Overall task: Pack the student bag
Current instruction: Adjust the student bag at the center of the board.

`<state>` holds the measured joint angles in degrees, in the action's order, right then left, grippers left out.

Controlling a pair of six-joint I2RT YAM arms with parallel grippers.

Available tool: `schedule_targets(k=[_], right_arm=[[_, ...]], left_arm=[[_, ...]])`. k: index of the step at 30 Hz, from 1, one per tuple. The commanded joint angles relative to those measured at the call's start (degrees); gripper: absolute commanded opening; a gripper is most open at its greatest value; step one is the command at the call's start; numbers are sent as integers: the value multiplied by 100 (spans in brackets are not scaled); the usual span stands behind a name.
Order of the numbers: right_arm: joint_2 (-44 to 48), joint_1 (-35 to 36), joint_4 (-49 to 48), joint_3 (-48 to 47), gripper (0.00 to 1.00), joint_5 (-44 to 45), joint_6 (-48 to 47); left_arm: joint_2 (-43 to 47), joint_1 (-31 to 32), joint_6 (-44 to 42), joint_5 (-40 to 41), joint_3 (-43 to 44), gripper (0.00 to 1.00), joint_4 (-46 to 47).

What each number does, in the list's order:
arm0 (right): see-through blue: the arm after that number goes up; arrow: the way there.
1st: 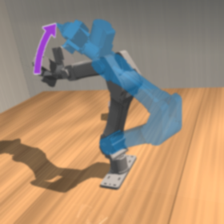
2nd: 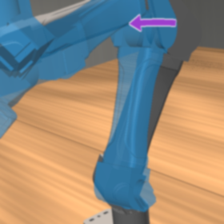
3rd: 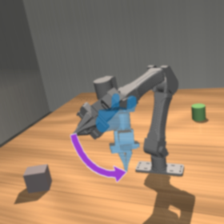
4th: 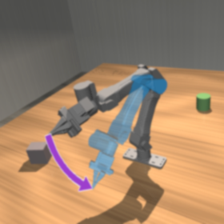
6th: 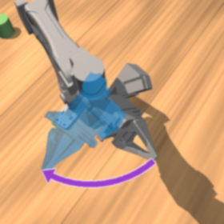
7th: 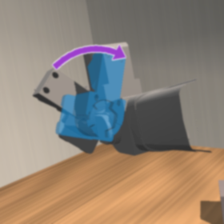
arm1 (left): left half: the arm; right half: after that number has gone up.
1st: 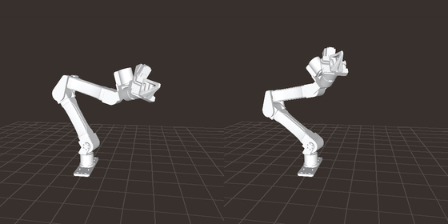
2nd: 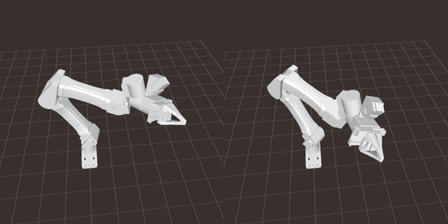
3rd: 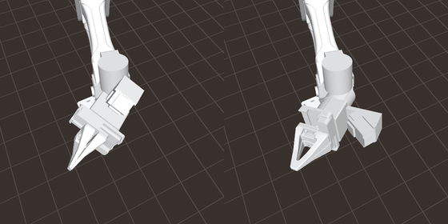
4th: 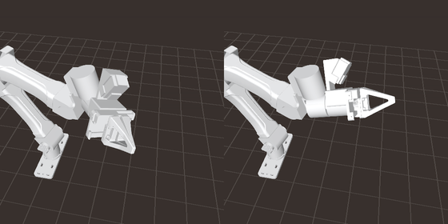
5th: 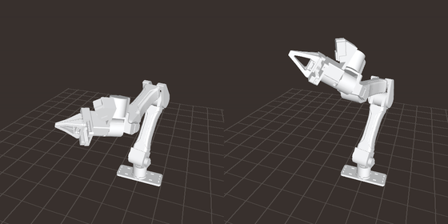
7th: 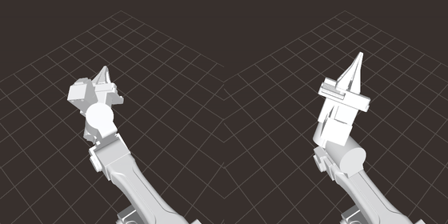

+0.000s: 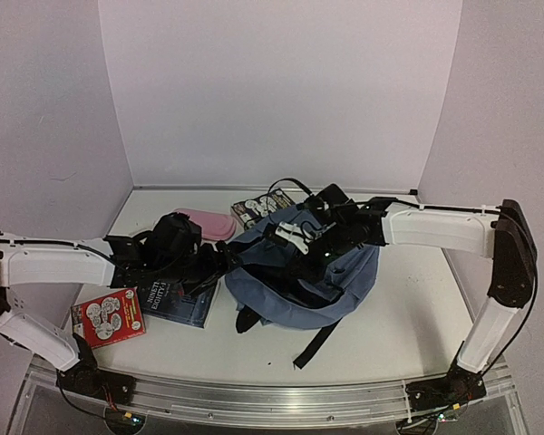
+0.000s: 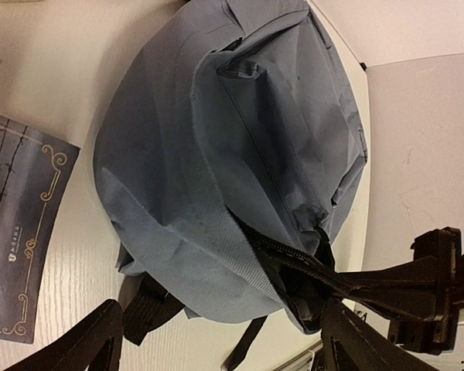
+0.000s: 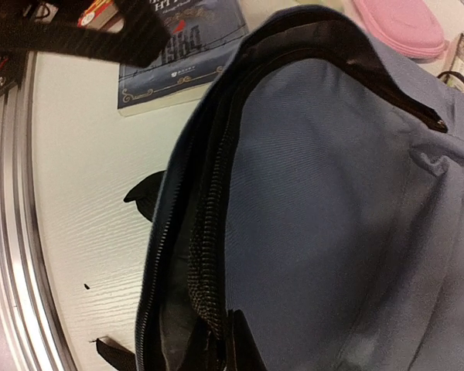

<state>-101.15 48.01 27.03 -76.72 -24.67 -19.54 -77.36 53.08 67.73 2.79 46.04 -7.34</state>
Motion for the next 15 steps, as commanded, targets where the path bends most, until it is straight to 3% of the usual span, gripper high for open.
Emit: schedule_targets(k=[1,5,9,11,15], right_arm=[[416,-426,-119,-373,0,-102,220],[477,-761,-119,-449,0,-332,382],[568,-1218,-119,-580,0,-497,546],[585,-1449,-119,-647,0,-502,579],[526,-1994,-137,-700,0,-339,682]], left_arm=[[-439,18,-605,138,853,90,-546],[-1108,13,-802,195,1547,90,-940],[-1638,11,-591,49,1802,80,-1048],[-1727,-6,-405,-54,1635,70,-920],[-1756,-152,15,-316,1132,39,-610]])
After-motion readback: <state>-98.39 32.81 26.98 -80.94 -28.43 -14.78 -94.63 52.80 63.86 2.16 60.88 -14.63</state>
